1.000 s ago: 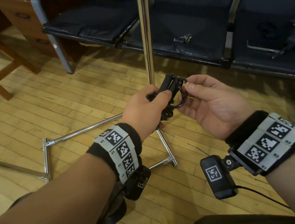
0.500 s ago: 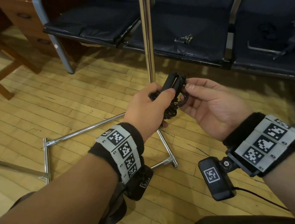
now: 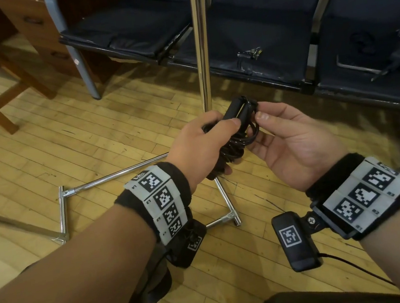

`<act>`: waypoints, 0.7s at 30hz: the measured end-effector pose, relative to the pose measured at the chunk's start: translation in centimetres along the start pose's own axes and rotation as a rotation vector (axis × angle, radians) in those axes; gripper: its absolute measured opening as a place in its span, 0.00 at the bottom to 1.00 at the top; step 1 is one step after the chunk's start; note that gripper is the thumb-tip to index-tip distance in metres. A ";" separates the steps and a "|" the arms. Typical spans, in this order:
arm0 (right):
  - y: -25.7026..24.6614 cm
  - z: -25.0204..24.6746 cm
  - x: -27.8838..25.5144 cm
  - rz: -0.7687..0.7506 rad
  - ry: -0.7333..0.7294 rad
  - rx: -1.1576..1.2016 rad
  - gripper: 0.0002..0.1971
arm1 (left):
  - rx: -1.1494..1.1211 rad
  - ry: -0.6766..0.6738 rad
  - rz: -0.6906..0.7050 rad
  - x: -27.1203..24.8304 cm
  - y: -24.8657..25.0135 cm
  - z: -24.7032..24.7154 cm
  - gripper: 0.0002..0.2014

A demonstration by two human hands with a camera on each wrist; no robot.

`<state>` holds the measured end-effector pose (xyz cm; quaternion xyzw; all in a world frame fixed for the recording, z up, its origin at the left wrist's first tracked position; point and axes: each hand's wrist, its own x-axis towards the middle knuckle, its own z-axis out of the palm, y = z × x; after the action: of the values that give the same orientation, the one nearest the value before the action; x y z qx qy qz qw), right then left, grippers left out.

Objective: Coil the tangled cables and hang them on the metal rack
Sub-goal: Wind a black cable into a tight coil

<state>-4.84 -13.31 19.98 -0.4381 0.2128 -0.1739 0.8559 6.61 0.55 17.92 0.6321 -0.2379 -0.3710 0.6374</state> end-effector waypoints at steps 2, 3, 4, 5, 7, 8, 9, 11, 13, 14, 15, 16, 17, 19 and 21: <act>-0.1 -0.1 0.0 0.010 -0.023 0.019 0.11 | -0.036 -0.026 -0.006 0.0 0.0 -0.1 0.15; -0.2 -0.1 0.0 0.012 -0.027 0.020 0.10 | -0.046 -0.039 -0.009 0.0 0.0 -0.1 0.15; -0.2 -0.1 0.0 0.013 -0.028 0.019 0.09 | -0.049 -0.051 -0.010 0.0 0.0 -0.1 0.14; -0.2 -0.1 0.0 0.013 -0.026 0.017 0.08 | -0.047 -0.060 -0.011 0.0 0.0 -0.1 0.13; -0.2 -0.2 0.1 0.012 -0.017 0.005 0.07 | -0.051 -0.069 -0.013 0.0 0.0 -0.1 0.13; -0.1 -0.3 0.1 0.011 -0.011 -0.003 0.08 | -0.056 -0.071 -0.014 0.0 -0.1 -0.1 0.14; -0.1 -0.3 0.1 0.011 -0.007 -0.008 0.10 | -0.059 -0.074 -0.014 0.1 -0.1 -0.1 0.15; -0.3 -0.5 0.1 0.026 -0.020 -0.017 0.16 | -0.072 -0.092 -0.017 0.0 0.0 -0.1 0.14; -0.6 -0.6 0.1 0.062 -0.063 -0.035 0.18 | -0.107 -0.130 -0.029 0.0 0.1 -0.2 0.14; -0.7 -0.6 0.0 0.079 -0.081 -0.043 0.18 | -0.125 -0.152 -0.034 -0.1 0.1 -0.2 0.17; -0.8 -0.6 0.0 0.091 -0.089 -0.051 0.18 | -0.139 -0.171 -0.040 -0.1 0.0 -0.2 0.20; -0.9 -0.7 0.0 0.100 -0.087 -0.059 0.18 | -0.150 -0.187 -0.045 0.0 0.0 -0.1 0.21; -0.9 -0.7 0.0 0.104 -0.081 -0.063 0.18 | -0.161 -0.197 -0.053 0.0 0.0 -0.1 0.22; -1.0 -0.7 0.0 0.106 -0.079 -0.048 0.14 | -0.195 -0.204 -0.074 -0.1 0.1 0.1 0.23; -1.1 -0.7 0.1 0.107 -0.085 -0.014 0.10 | -0.242 -0.199 -0.090 -0.1 0.2 0.1 0.26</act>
<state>-5.30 -14.46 20.53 -0.4389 0.2004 -0.1074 0.8693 6.49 0.50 18.17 0.5206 -0.2250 -0.4859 0.6650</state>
